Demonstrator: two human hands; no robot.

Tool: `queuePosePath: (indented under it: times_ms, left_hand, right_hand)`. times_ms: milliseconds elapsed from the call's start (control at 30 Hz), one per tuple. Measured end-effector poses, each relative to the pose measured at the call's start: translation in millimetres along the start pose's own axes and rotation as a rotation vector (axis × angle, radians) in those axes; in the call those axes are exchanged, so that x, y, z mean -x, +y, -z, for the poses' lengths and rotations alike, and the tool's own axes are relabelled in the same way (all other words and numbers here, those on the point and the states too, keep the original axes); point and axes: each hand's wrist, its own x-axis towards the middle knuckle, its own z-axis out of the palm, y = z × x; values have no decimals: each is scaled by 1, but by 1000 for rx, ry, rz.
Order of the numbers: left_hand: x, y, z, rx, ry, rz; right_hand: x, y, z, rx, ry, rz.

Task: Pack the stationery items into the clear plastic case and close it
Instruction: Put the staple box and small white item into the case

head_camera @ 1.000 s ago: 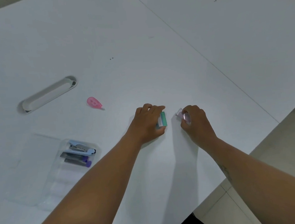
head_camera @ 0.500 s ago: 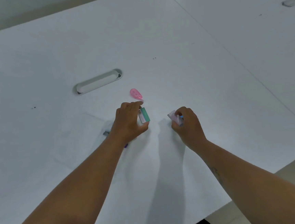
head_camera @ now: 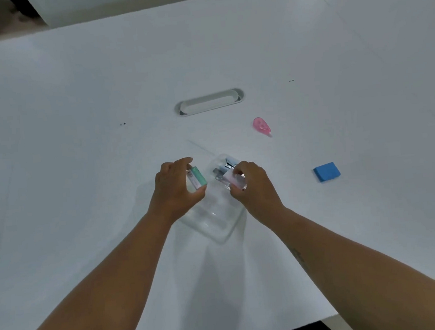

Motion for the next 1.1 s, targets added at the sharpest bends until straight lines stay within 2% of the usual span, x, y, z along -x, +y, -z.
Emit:
queuePosePath:
  times_ms: [300,600,1100]
  left_hand:
    - [28,-14,9,98,14,159]
    - [49,17,-18,132,85,220]
    - [47,69,-72,147,155,369]
  right_hand:
    - [13,-5,-26,42,-35,-4]
    - [10,2,-25,88,-80,-15]
    - [-7,64,45,94,-87,19]
